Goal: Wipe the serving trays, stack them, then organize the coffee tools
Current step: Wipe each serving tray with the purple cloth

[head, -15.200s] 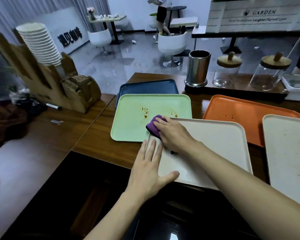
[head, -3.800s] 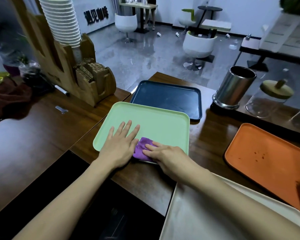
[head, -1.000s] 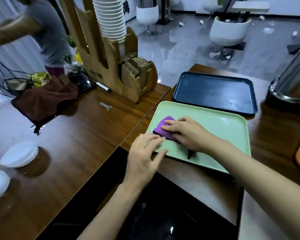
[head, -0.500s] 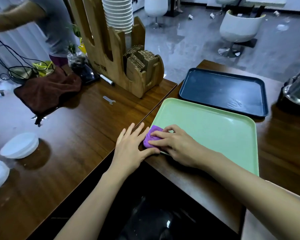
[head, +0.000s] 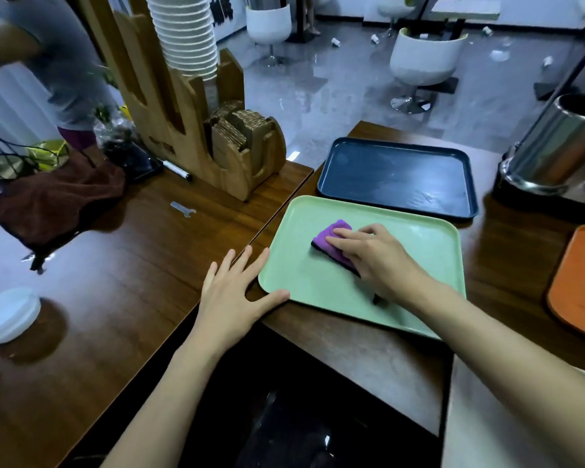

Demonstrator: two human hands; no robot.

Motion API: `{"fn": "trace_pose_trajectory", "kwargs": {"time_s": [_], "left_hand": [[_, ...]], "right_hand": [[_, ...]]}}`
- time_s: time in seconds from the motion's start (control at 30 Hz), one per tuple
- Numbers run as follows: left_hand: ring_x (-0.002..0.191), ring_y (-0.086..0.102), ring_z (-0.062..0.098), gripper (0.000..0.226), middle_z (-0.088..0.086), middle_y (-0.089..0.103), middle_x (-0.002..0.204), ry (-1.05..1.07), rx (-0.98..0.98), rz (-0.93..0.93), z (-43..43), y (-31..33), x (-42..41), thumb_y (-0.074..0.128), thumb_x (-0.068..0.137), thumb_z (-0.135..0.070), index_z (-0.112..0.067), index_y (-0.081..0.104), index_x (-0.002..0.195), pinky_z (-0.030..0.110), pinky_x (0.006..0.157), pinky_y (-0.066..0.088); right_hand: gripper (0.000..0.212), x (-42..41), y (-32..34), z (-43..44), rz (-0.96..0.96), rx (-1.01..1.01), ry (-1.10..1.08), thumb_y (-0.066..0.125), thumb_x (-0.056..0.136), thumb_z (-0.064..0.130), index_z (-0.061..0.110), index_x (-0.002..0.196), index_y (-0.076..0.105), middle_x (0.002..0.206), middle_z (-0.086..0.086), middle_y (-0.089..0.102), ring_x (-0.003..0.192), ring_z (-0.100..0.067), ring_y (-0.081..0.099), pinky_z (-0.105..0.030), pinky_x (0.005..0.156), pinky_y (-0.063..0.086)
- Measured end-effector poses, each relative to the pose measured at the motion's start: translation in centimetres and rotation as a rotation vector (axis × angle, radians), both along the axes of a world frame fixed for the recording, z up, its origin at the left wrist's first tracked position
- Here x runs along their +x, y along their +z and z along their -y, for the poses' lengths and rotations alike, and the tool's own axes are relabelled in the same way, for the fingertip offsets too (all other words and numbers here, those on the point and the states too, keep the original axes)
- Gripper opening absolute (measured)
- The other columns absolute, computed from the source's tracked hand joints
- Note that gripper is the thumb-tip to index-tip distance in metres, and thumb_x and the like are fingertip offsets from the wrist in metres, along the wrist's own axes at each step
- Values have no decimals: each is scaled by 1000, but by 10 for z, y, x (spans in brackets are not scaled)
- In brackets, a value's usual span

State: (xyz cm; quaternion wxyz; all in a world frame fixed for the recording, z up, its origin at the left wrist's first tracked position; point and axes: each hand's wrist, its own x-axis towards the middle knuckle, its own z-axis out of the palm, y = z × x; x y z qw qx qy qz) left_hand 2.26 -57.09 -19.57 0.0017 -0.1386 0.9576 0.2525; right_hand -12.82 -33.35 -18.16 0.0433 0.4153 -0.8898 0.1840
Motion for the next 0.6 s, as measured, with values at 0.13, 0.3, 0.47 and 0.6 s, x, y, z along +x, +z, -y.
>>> {"fn": "trace_pose_trajectory", "kwargs": {"time_s": [0.13,0.3,0.47,0.6], "left_hand": [[158,1,17,89,-9,13,170,11,5,-42,-2,3,-1,45,79,-88,-49,26,156,50,126,-2],[153,25,28,63,1,42,159,-238,17,-355,-97,9,1,49,90,-62,-36,52,147,57,123,21],[108,58,24,47,-2,62,130,-442,-19,-409,-216,14,15,54,94,-52,-39,63,138,42,94,50],[106,58,22,48,-6,61,127,-393,-7,-260,-252,9,40,50,92,-58,-45,62,136,37,91,51]], "right_hand": [[44,-3,30,-50,208,-299,-189,56,96,2,23,134,65,139,7,61,120,-8,62,-12,101,37],[41,30,63,-146,174,-340,-309,56,96,2,20,132,66,137,6,62,107,15,59,-12,97,42],[40,92,58,-238,67,-218,-365,56,96,9,25,132,66,132,17,57,109,-12,58,-17,97,39],[44,144,44,-296,97,-216,-411,59,97,4,29,133,64,135,22,56,107,-12,52,-15,95,37]]}}
